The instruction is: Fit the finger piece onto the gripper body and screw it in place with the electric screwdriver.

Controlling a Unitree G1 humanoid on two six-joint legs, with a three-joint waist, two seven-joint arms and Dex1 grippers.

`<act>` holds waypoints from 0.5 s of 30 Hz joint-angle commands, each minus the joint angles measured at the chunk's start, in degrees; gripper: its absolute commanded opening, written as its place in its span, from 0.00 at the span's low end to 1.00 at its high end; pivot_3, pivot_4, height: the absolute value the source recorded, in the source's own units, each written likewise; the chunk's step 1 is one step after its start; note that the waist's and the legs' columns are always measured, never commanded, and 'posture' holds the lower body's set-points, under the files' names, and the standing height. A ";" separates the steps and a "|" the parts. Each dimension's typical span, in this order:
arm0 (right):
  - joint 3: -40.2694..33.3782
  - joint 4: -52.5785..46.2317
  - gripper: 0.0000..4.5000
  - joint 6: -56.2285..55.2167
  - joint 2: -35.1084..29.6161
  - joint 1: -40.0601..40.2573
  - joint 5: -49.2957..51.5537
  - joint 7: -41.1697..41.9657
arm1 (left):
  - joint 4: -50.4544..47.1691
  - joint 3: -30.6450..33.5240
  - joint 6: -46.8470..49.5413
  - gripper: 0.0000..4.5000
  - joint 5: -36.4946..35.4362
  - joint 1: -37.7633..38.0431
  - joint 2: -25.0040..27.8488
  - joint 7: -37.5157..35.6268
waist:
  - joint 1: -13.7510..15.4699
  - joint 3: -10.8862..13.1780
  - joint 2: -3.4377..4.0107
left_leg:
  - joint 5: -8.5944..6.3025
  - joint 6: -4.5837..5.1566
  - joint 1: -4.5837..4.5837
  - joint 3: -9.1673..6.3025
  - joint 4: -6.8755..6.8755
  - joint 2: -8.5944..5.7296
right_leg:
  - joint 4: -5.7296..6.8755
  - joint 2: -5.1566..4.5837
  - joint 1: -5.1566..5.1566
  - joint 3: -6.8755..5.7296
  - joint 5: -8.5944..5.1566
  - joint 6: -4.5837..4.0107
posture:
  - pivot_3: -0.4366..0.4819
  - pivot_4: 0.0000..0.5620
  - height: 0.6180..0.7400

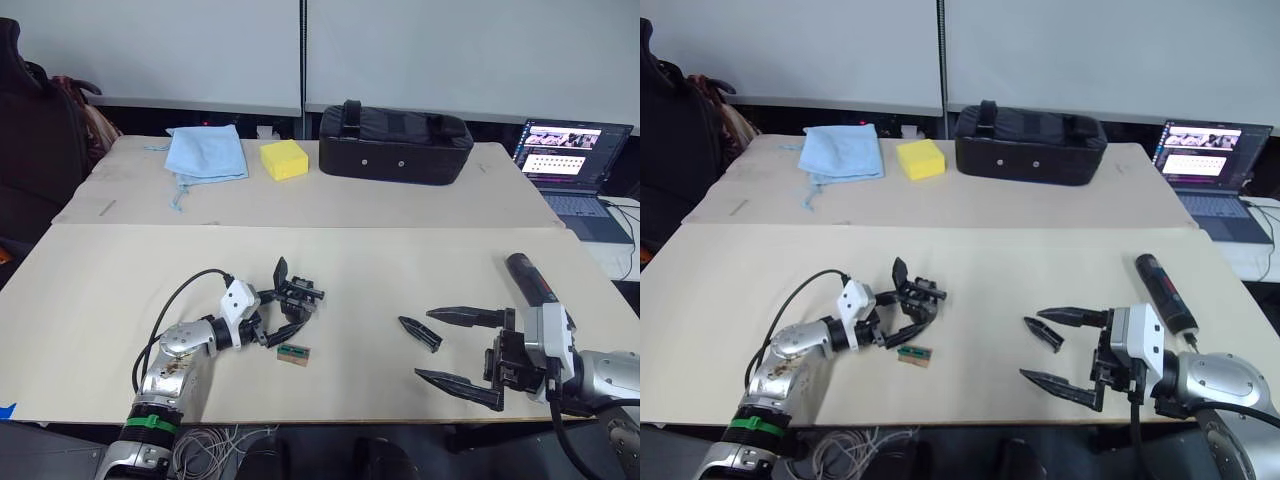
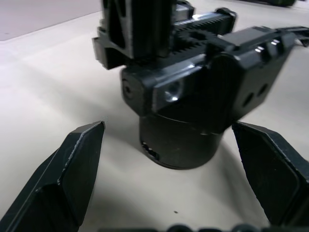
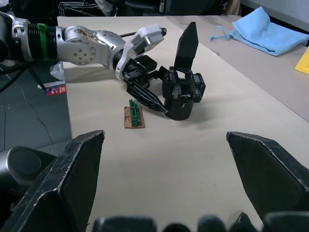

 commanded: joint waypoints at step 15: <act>0.45 -1.63 1.00 -0.19 0.64 -0.48 0.26 -1.60 | 1.73 -4.37 3.30 1.00 3.15 -2.79 -4.21 3.10 | 0.68 -0.21 0.36 | -0.05 -0.02 0.28 -0.06 0.00 -0.11 | -0.17 -0.17 0.51 -0.07 -0.03 0.05 | 0.48 0.27 1.00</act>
